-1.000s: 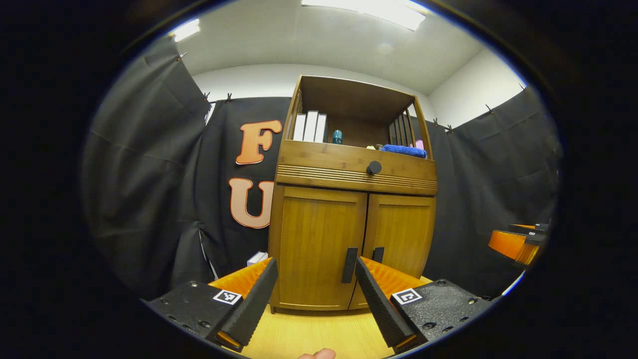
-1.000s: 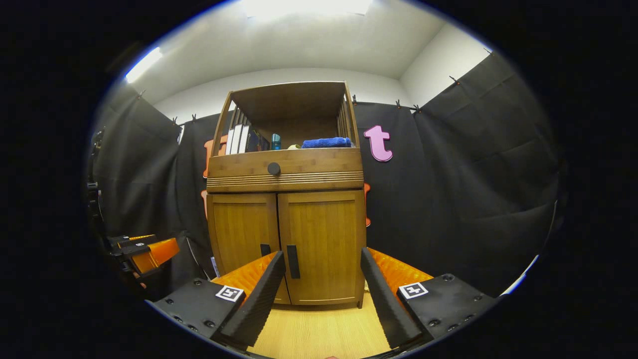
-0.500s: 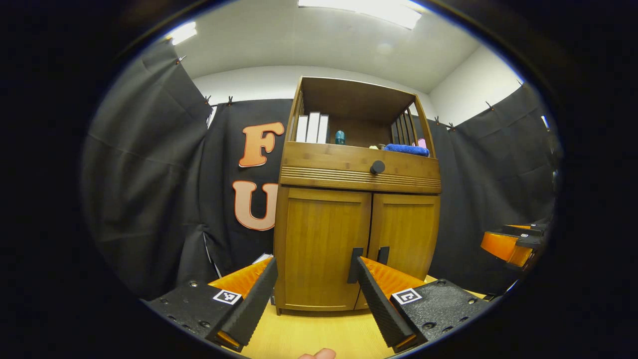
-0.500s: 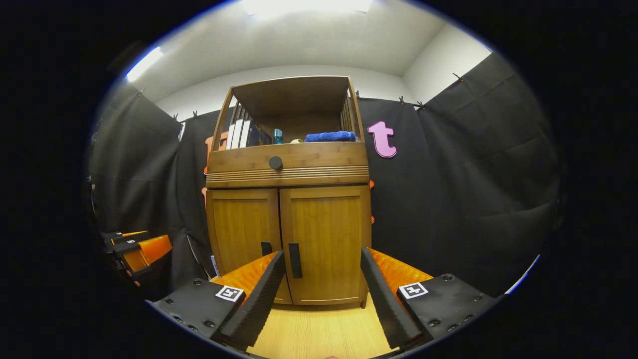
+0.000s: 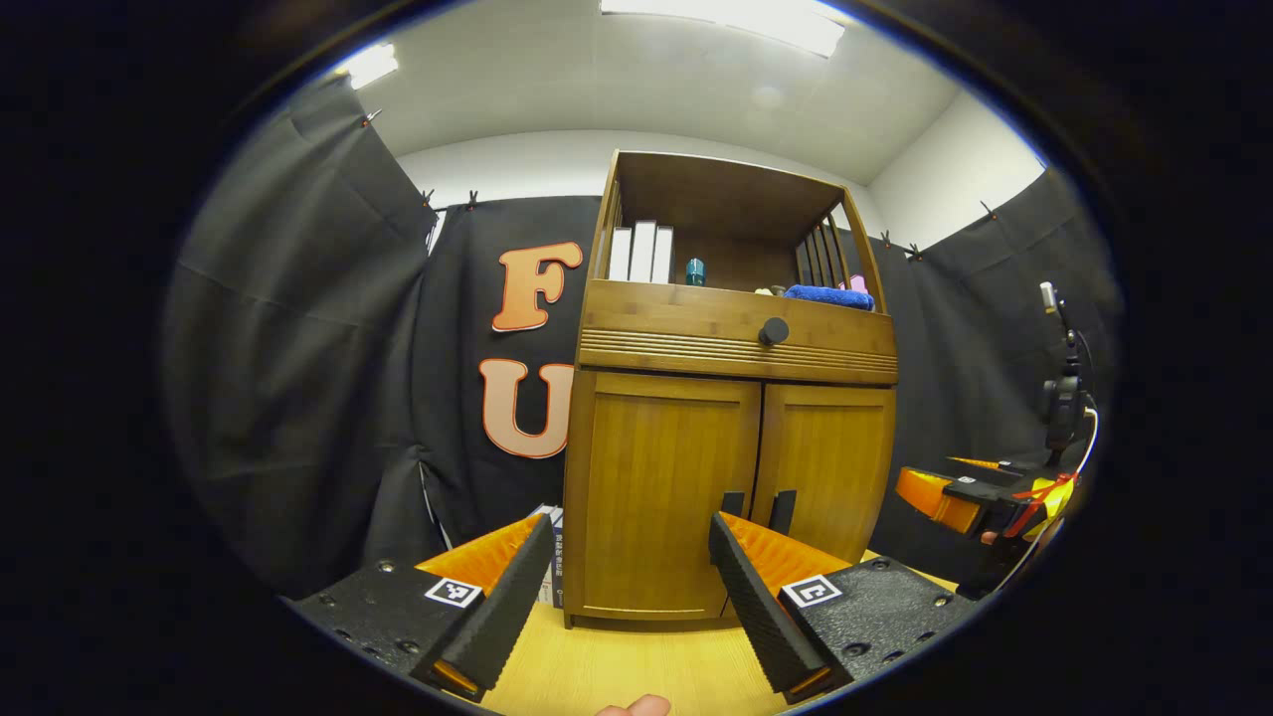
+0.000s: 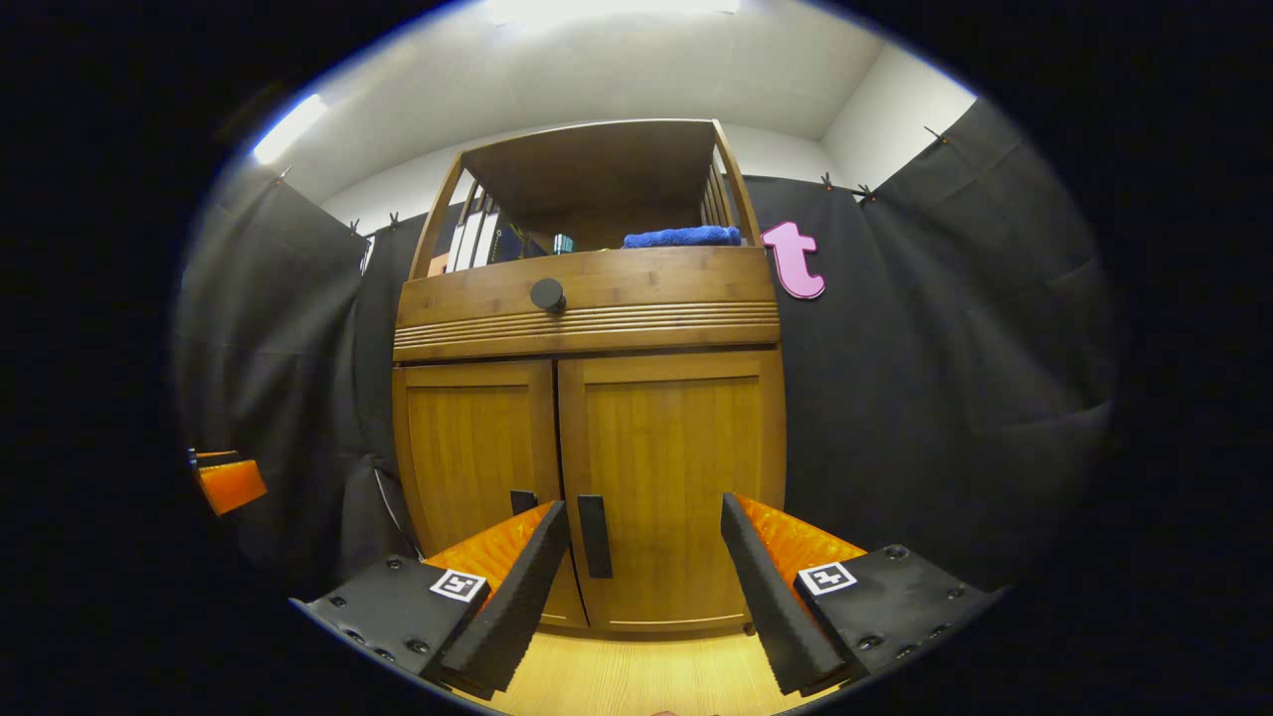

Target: Open the right door of the double-door shoe cabinet with the right hand, and open the left door with the left hand.

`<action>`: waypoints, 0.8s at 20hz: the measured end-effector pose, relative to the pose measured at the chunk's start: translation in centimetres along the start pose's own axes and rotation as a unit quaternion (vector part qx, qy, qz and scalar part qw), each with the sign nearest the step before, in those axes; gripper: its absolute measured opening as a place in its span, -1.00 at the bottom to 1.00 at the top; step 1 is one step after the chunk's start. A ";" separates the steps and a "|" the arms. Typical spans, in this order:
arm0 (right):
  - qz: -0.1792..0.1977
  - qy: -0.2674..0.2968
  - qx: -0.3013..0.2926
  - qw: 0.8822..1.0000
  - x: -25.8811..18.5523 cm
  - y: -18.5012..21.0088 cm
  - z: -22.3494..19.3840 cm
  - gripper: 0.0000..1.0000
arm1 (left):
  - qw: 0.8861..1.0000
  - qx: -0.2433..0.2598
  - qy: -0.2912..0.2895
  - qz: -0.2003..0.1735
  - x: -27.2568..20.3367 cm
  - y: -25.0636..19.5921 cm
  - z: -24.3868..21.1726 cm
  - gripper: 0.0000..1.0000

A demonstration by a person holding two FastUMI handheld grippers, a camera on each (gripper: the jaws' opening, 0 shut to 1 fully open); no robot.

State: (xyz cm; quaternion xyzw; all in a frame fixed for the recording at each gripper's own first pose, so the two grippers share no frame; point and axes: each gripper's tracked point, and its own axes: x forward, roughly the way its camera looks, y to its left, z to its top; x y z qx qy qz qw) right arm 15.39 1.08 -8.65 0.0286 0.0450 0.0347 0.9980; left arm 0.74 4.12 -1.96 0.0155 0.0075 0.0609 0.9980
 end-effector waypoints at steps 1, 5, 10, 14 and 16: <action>0.004 0.007 0.008 1.000 0.9 0.0 -0.8 0.97 | 1.000 0.003 0.000 0.005 0.0 0.3 0.0 0.83; 0.021 0.037 0.036 0.998 5.9 0.7 -4.6 0.89 | 1.000 0.012 -0.001 0.016 0.1 0.8 -0.5 0.83; 0.036 0.040 0.036 0.998 11.4 2.3 -7.3 0.95 | 1.000 0.012 0.006 0.007 0.6 -0.1 -1.3 0.89; 0.025 0.059 0.019 0.998 15.0 3.1 -9.6 0.95 | 1.000 0.004 0.007 -0.002 0.9 -0.8 -1.4 0.83; 0.010 0.064 0.010 0.998 16.4 2.8 -10.5 0.95 | 1.000 0.000 0.006 -0.005 1.3 -1.0 -1.4 0.89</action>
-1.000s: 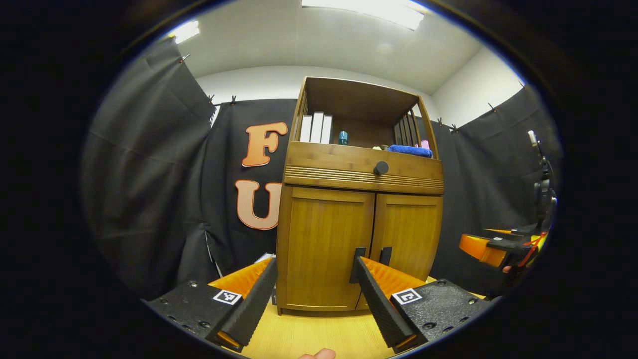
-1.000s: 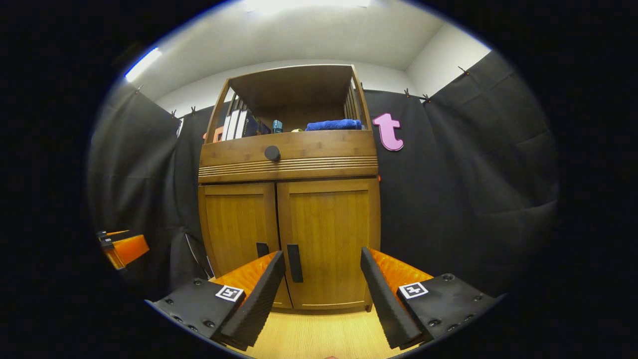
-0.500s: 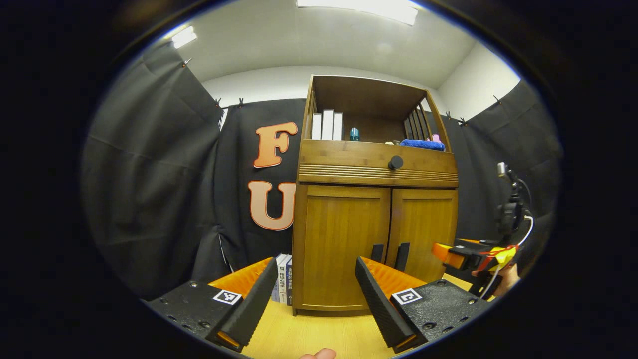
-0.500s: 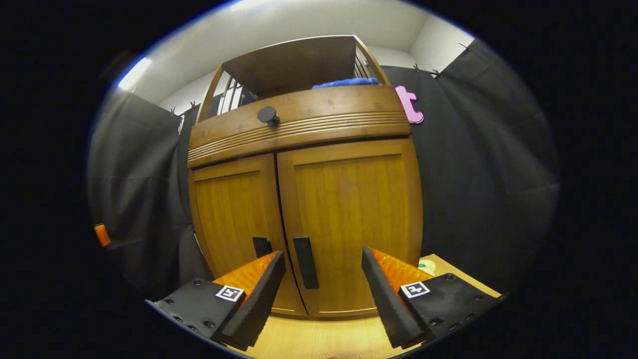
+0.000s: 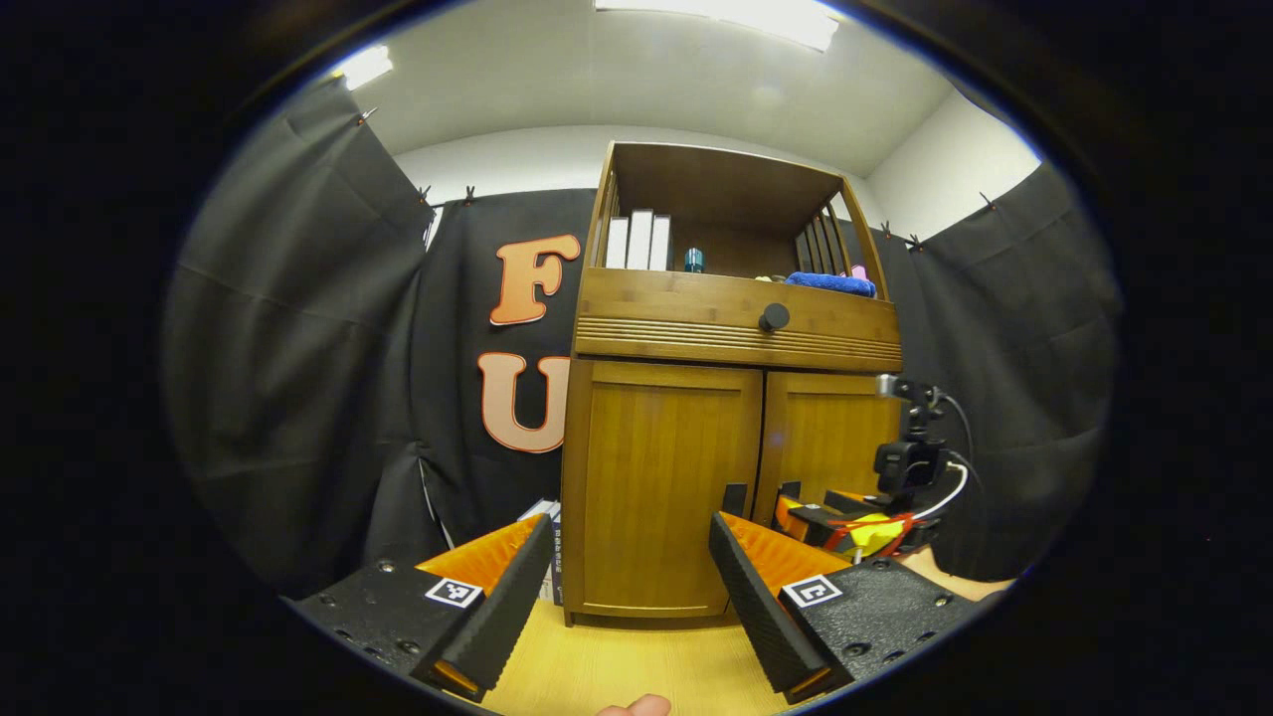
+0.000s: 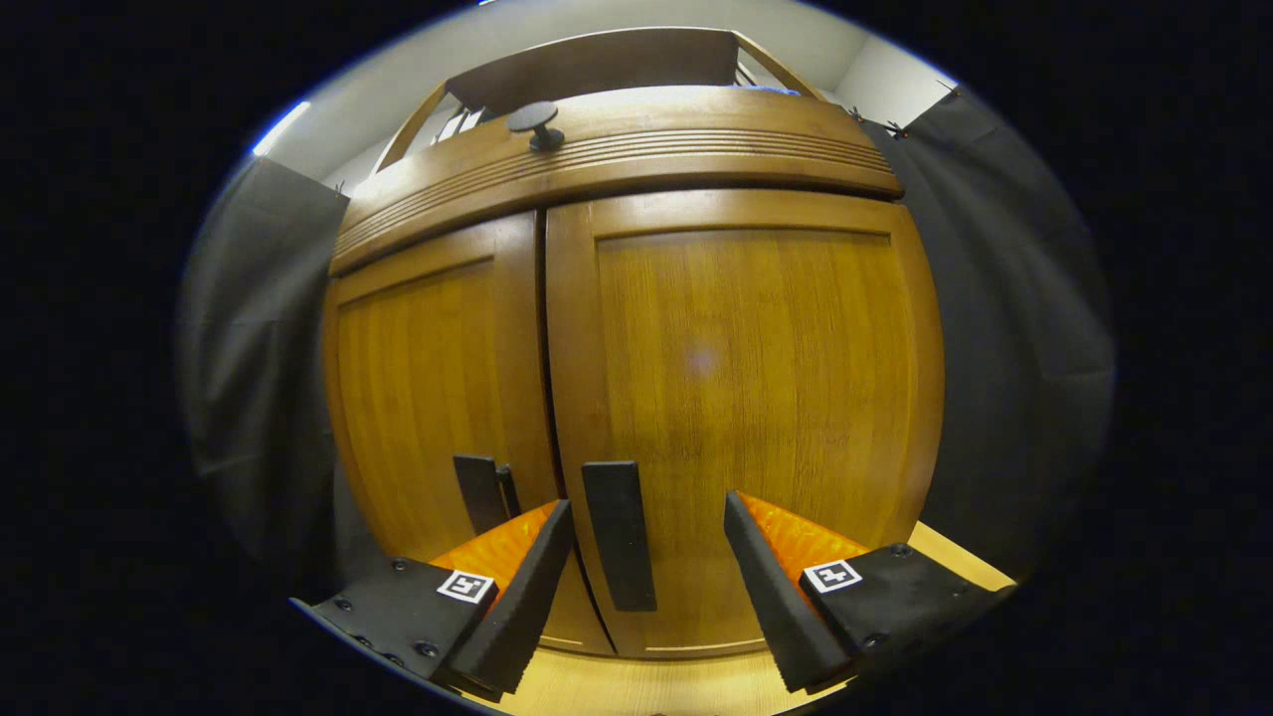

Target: Open the right door of the double-door shoe cabinet with the right hand, and open the left door with the left hand.

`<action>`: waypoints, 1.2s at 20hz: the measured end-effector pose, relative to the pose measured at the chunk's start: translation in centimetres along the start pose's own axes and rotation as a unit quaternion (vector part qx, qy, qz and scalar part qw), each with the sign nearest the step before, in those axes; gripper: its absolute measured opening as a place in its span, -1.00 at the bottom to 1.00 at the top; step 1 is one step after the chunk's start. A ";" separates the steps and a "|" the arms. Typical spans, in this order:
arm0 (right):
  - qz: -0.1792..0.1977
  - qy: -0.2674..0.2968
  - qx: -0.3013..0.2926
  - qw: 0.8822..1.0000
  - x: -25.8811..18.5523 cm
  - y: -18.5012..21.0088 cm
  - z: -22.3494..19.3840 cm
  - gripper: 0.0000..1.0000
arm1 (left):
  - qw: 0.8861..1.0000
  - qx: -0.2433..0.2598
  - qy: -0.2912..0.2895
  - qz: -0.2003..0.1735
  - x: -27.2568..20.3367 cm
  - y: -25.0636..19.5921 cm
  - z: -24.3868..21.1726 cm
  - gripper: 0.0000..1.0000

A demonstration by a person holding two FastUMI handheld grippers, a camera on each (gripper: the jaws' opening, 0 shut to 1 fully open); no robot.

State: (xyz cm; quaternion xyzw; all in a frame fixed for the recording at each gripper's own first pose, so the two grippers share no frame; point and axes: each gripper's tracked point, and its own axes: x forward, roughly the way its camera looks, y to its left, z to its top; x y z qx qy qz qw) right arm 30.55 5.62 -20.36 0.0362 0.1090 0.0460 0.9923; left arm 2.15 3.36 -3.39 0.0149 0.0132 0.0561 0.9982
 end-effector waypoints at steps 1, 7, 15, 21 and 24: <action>-0.007 0.004 -0.003 1.000 0.6 -0.3 -0.4 0.95 | 1.000 -0.001 0.000 0.001 0.1 0.1 0.0 0.89; -0.007 0.009 0.010 1.000 2.2 -0.8 -1.2 0.89 | 1.000 -0.002 0.001 0.001 1.5 0.4 -0.5 0.89; 0.001 0.011 0.030 0.999 3.0 -0.6 -2.1 0.97 | 1.000 -0.007 0.010 0.002 2.9 0.3 -1.4 0.90; 0.025 0.025 0.003 0.999 3.0 2.3 -2.6 -0.04 | 1.000 -0.025 0.015 -0.011 2.7 -0.8 -1.8 0.89; 0.038 0.041 -0.006 0.998 2.6 2.2 -3.0 -0.28 | 1.000 -0.019 0.010 -0.014 2.2 -1.1 -1.5 0.96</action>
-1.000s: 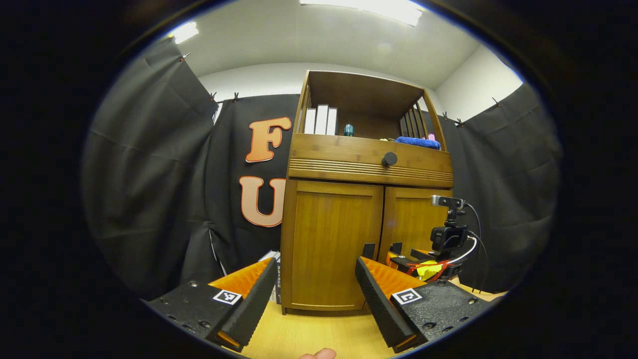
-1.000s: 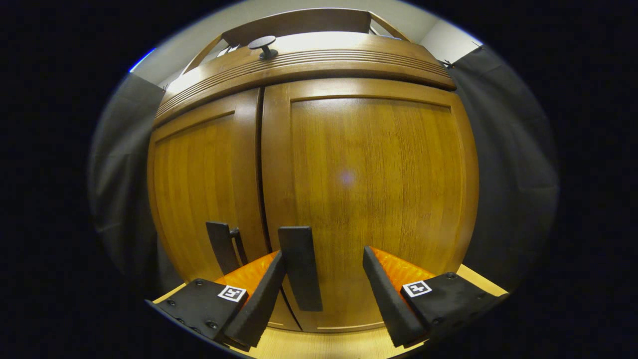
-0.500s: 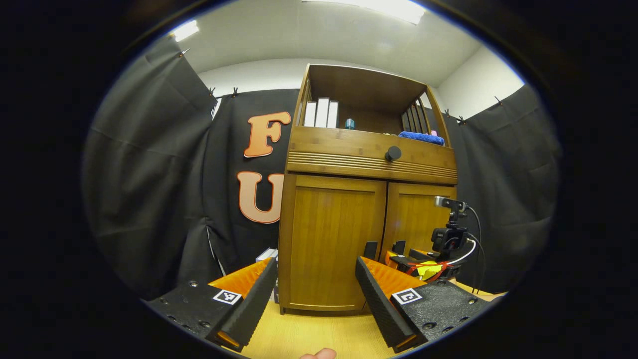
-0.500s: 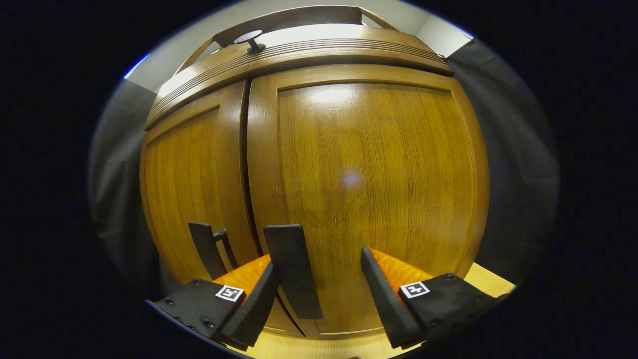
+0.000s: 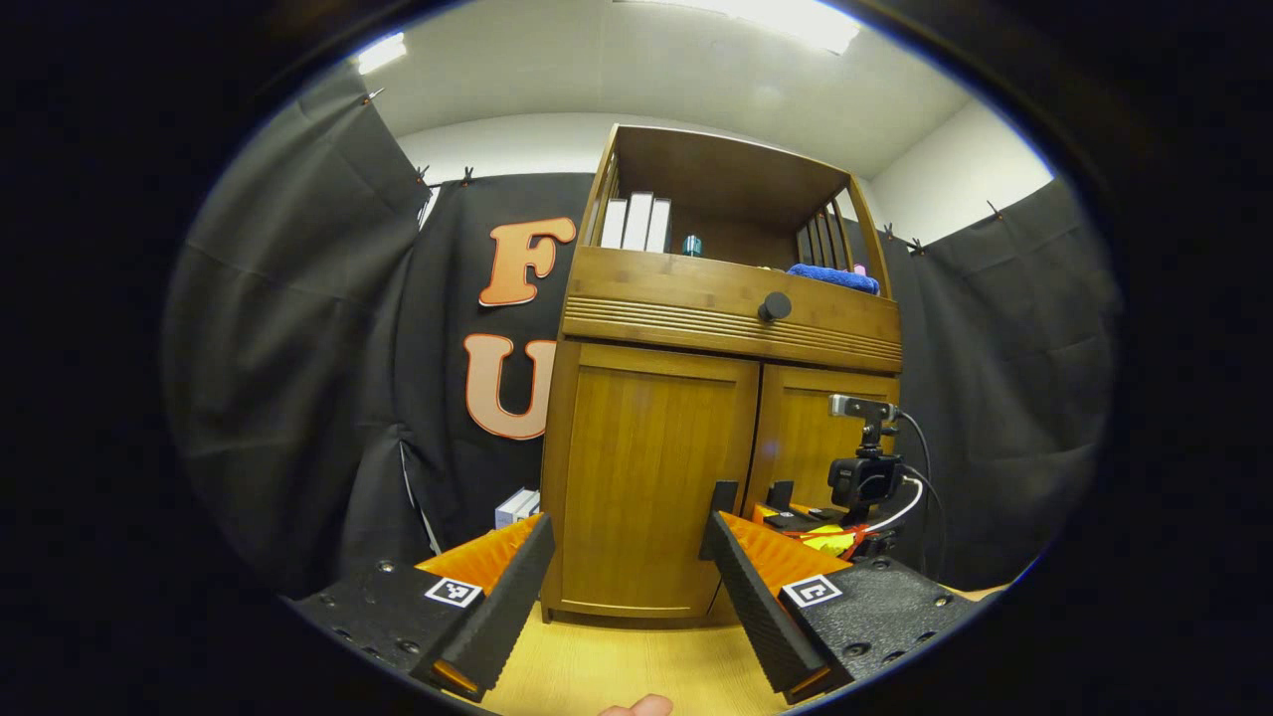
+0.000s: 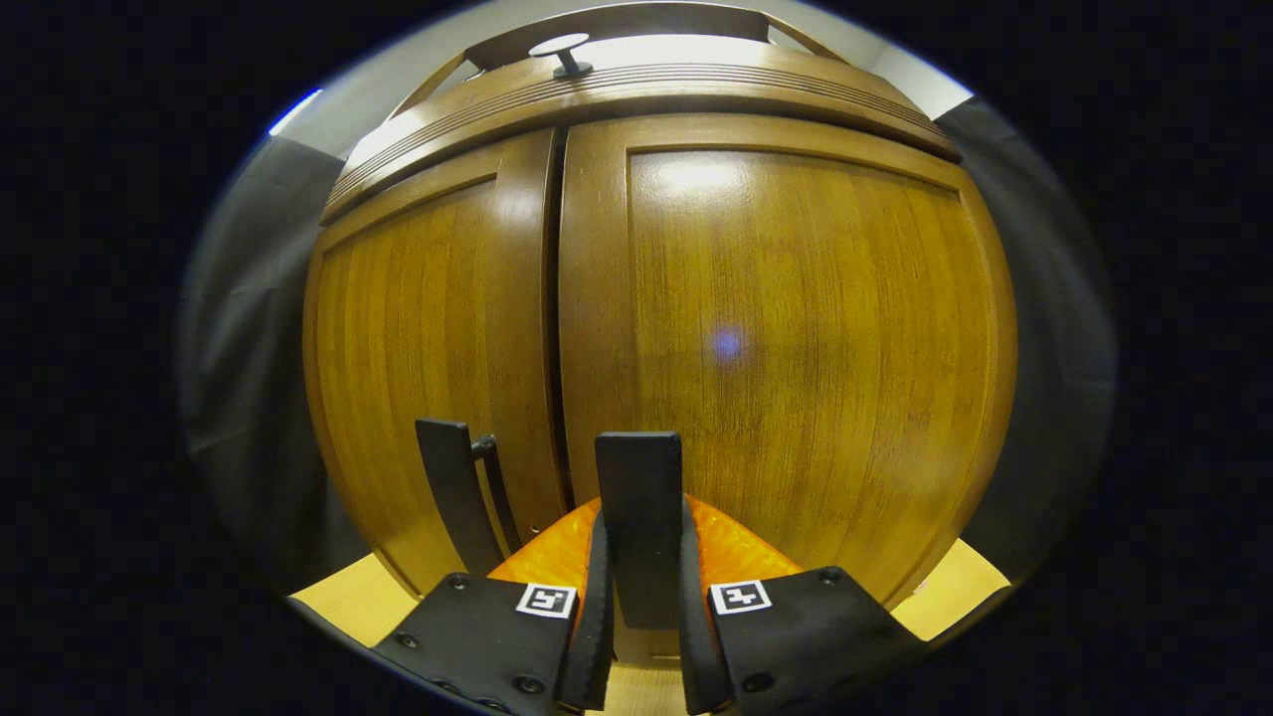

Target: Open the right door of the double-door shoe cabinet with the right hand, and open the left door with the left hand.

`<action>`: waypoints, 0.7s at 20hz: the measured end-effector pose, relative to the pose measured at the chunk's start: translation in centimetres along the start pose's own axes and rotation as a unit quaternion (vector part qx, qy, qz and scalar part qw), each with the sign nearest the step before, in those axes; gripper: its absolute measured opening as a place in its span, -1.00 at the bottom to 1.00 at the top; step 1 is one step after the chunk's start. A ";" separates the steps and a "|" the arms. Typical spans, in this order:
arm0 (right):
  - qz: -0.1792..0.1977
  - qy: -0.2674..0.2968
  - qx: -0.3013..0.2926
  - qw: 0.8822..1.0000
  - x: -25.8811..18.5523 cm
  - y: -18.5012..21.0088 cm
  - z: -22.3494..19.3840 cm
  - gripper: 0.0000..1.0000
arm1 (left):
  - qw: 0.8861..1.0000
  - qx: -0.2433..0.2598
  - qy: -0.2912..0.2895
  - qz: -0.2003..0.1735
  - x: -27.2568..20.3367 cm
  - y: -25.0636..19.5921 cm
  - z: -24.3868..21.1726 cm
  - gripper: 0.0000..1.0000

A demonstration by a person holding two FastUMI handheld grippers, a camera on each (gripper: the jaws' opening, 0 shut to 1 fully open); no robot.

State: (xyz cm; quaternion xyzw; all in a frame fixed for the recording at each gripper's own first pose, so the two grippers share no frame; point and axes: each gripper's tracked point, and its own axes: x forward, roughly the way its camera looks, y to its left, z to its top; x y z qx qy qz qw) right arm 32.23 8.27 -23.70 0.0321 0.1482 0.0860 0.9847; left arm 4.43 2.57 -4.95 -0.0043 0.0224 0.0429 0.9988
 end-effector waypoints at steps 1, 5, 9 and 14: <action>0.006 0.001 0.006 1.000 0.4 0.0 0.0 -0.36 | 1.000 0.002 -0.002 -0.001 -0.2 -0.2 0.1 0.96; 0.017 0.024 0.004 1.000 0.5 0.1 -0.5 -0.36 | 1.000 -0.002 -0.005 -0.010 -0.9 -0.9 0.2 0.89; 0.022 0.039 0.007 0.999 -1.0 0.2 -1.1 -0.36 | 1.000 0.007 -0.005 -0.029 -1.8 -2.2 0.1 0.89; 0.022 0.043 -0.005 0.999 -5.0 -0.4 -2.0 -0.36 | 0.999 0.017 -0.016 -0.036 -2.6 -2.7 0.5 0.83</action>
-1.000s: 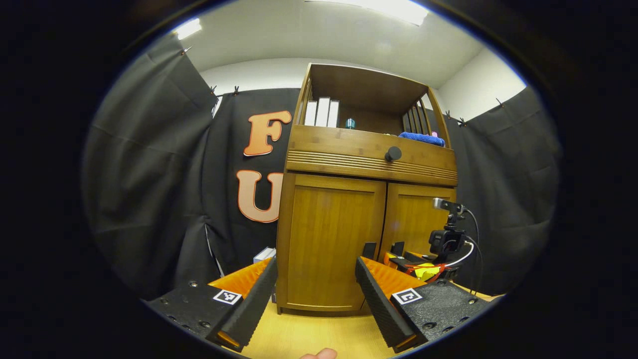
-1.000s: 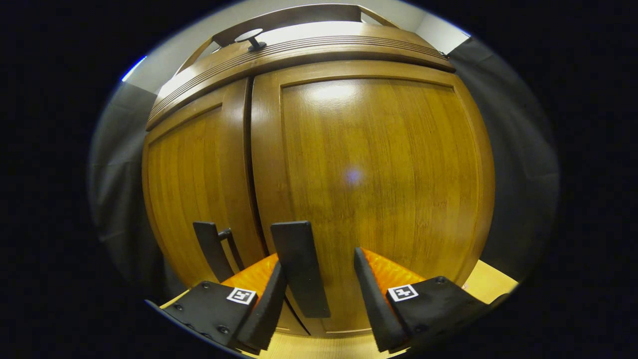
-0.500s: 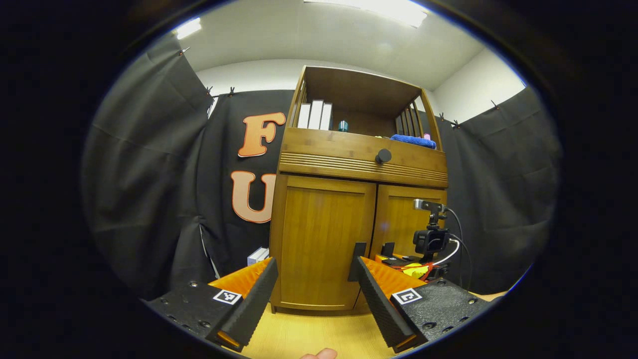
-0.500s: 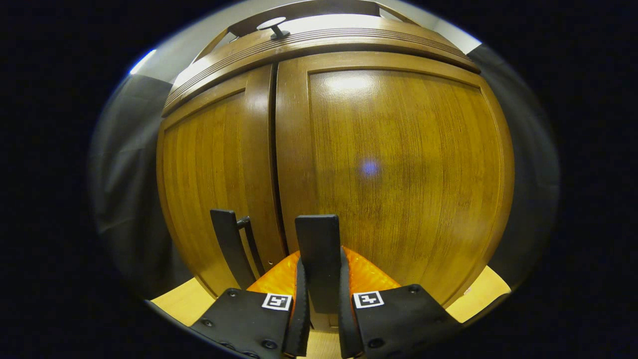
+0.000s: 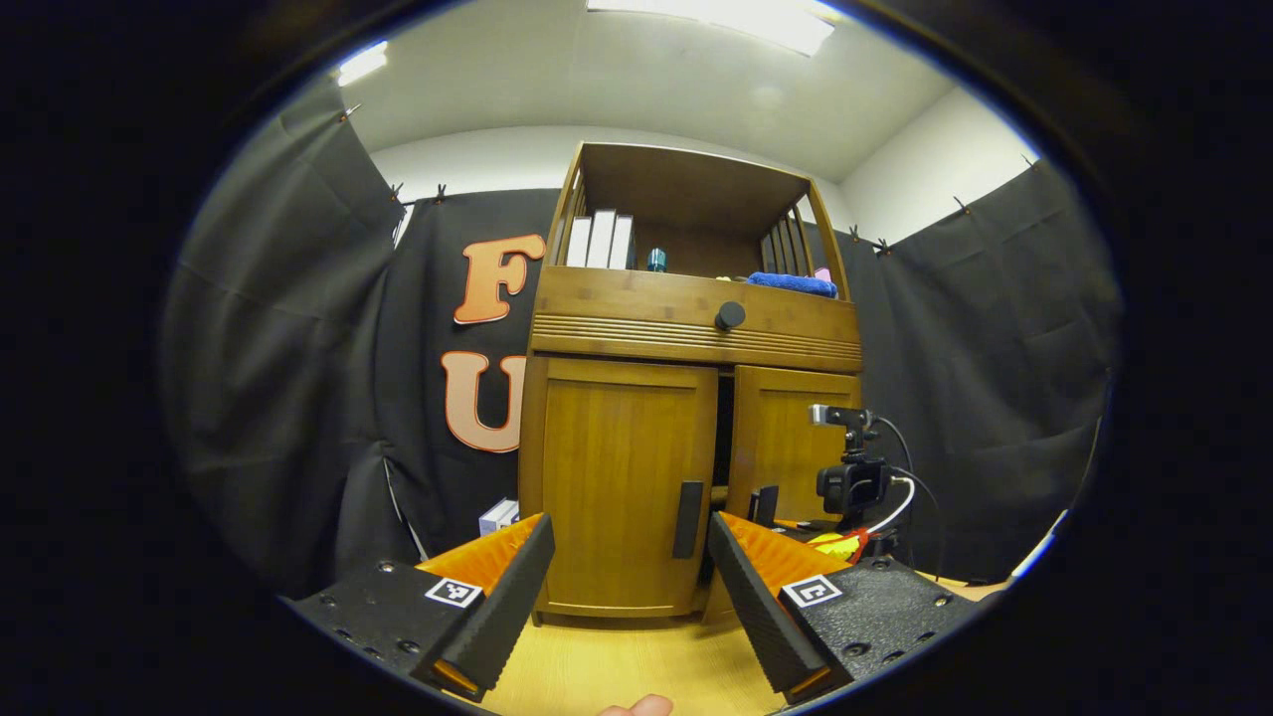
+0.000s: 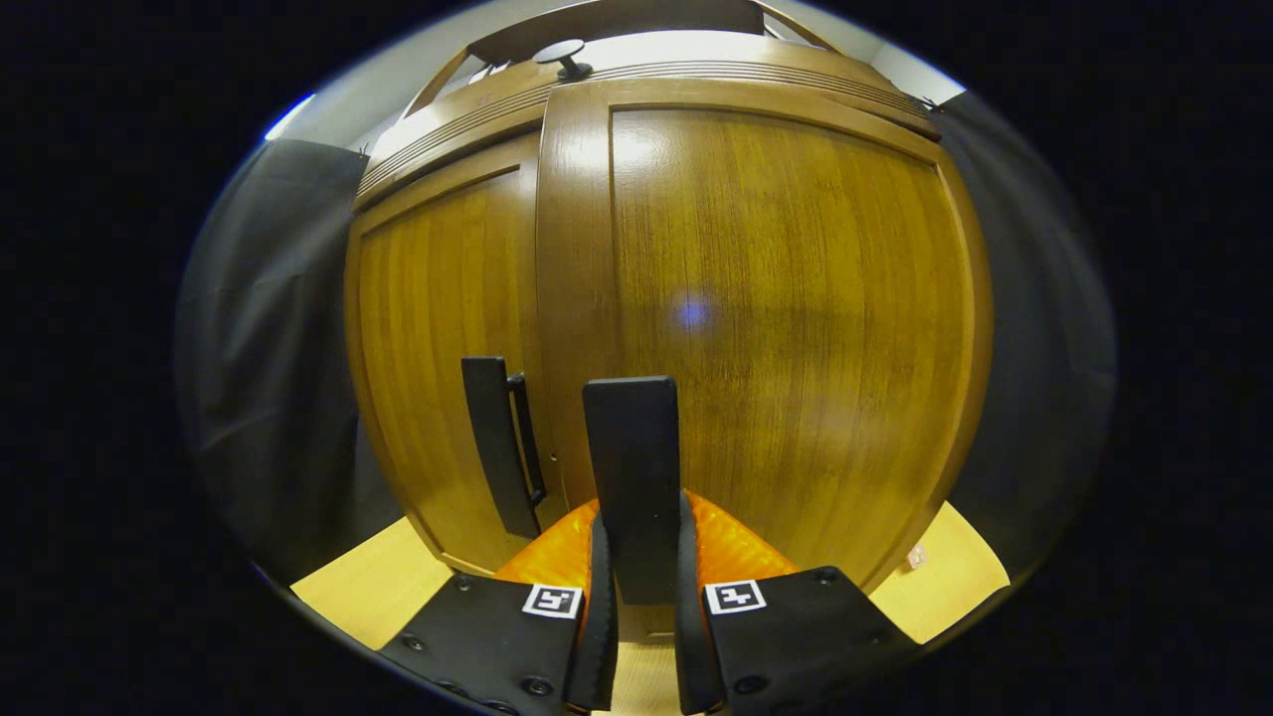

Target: Open the right door of the double-door shoe cabinet with the right hand, and open the left door with the left hand.

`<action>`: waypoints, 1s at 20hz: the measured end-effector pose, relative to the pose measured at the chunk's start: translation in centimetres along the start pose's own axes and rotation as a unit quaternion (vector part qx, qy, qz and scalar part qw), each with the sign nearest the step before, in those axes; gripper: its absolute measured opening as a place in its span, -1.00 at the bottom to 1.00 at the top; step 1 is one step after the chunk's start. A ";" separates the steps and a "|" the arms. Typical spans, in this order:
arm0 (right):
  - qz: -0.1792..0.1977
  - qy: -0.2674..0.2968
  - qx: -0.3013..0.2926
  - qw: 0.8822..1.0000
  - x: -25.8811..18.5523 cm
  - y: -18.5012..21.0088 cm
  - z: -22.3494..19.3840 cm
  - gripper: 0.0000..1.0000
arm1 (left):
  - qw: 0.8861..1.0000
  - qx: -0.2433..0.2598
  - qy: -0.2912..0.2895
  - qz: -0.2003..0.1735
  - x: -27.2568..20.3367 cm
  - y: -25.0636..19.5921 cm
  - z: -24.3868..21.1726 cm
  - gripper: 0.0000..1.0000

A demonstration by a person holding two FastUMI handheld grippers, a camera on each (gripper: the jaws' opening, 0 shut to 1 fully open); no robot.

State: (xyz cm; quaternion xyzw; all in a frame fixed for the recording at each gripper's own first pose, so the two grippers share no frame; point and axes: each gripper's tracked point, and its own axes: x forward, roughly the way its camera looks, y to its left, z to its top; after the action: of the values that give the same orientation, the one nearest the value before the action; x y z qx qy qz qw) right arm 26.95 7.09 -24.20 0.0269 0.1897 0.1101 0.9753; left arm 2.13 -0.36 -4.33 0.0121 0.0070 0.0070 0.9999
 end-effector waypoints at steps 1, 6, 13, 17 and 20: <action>-0.002 0.000 0.002 1.000 -0.9 -0.1 -0.2 -0.36 | 1.000 -0.001 0.000 -0.001 -0.1 0.0 -0.1 0.83; -0.014 -0.010 0.019 1.000 -5.2 -1.5 -1.4 -0.36 | 1.000 -0.001 0.003 0.006 -0.5 0.4 -0.4 0.89; -0.032 -0.012 0.028 0.999 -8.8 -3.7 -2.9 -0.38 | 1.000 -0.005 0.008 -0.005 -0.1 0.0 -0.9 0.89; -0.058 0.000 0.031 0.998 -10.8 -5.6 -3.8 -0.38 | 1.000 -0.005 0.010 -0.013 0.2 -0.7 -1.2 0.89; -0.064 -0.007 0.042 0.997 -11.8 -6.7 -3.9 -0.38 | 1.000 -0.006 0.015 -0.021 0.4 -1.4 -1.6 0.89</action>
State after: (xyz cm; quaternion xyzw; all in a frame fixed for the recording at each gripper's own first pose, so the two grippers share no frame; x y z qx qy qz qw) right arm 16.17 -2.07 -24.15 0.0563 0.1884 0.0392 0.9797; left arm 2.51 -1.68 -5.96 0.0057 0.0219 -0.0142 0.9996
